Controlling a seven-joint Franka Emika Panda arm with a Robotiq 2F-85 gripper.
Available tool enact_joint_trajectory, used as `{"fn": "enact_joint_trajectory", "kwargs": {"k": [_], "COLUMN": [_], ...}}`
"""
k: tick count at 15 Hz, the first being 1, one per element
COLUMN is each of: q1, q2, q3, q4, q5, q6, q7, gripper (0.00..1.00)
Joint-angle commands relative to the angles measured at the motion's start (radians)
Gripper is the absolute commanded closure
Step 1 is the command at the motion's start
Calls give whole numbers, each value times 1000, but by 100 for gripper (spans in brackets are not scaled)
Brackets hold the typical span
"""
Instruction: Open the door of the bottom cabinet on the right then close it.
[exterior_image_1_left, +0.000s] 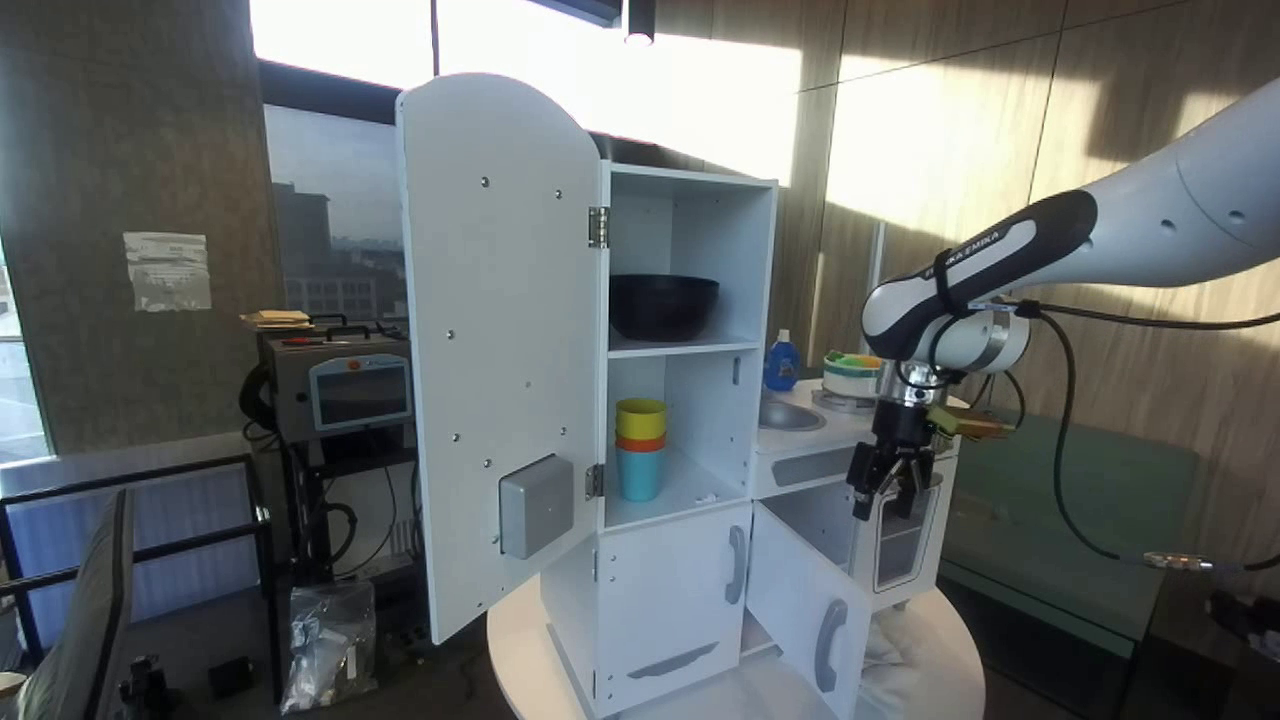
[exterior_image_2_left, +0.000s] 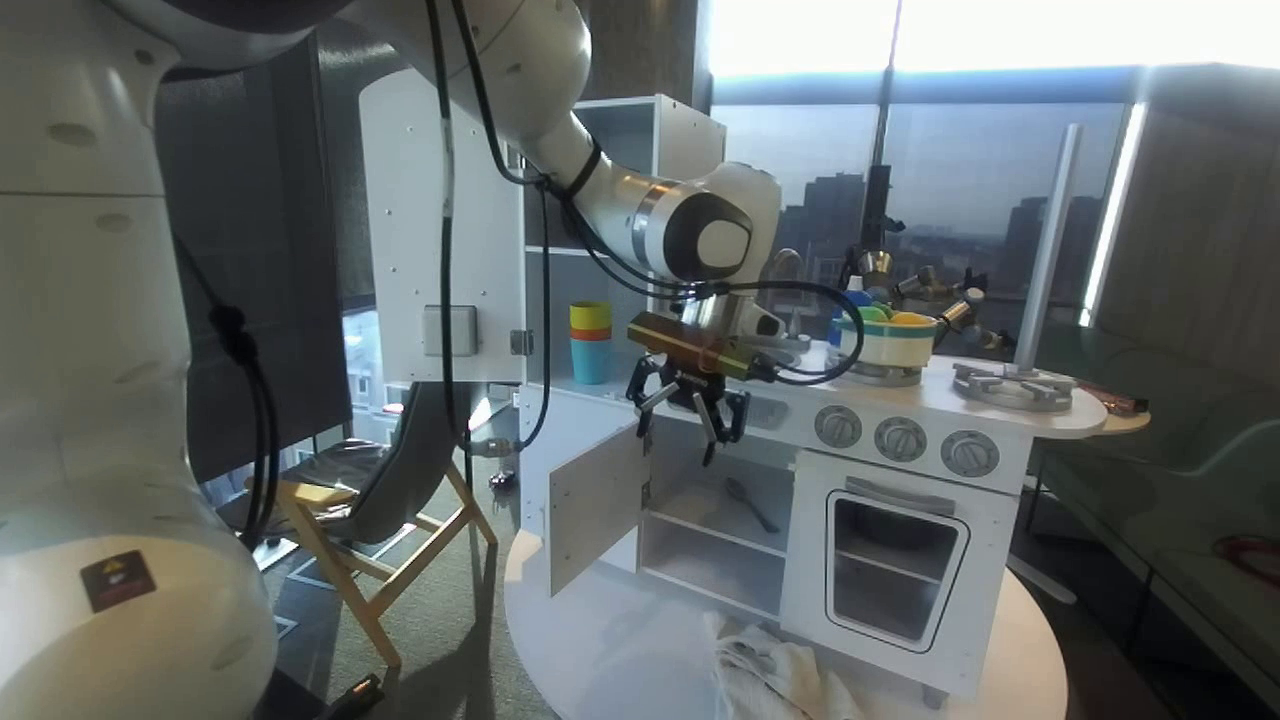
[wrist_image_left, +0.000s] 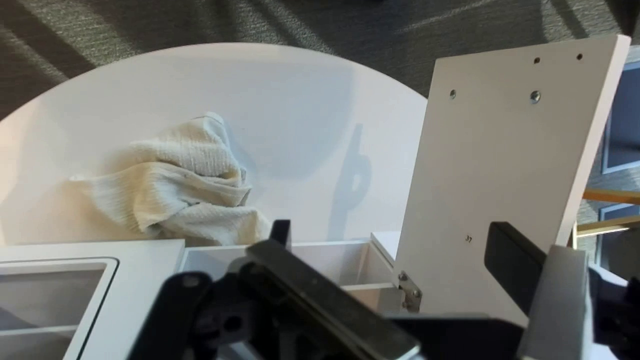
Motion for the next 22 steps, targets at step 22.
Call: {"fn": "enact_joint_trajectory", "kwargs": {"k": [22], "q1": [99], "q2": [-95], "q3": [7], "q4": [-10], "q5": [423], "q6": [7], "q7": [-251], "gripper": [0]}}
